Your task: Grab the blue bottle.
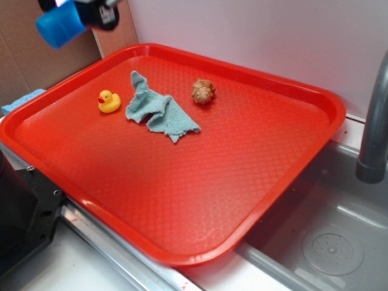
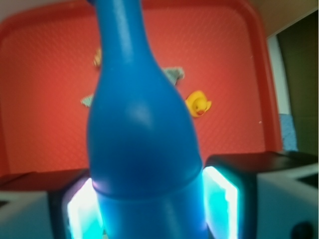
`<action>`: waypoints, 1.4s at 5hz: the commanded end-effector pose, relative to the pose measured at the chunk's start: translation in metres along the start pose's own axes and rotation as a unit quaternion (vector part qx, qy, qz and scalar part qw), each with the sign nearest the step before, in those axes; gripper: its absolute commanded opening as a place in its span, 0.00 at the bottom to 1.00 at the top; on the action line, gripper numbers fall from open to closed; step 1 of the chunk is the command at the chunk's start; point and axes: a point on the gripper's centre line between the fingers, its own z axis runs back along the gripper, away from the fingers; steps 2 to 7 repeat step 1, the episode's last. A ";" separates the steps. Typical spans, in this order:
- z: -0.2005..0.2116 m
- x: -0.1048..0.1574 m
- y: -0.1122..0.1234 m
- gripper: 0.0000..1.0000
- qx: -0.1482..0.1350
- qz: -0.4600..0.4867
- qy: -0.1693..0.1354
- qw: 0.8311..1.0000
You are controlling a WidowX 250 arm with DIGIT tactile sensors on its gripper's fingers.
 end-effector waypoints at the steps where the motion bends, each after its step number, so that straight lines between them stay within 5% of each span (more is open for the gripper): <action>1: 0.021 0.011 0.014 0.00 0.030 -0.008 -0.051 0.998; 7: 0.021 0.011 0.014 0.00 0.030 -0.008 -0.051 0.998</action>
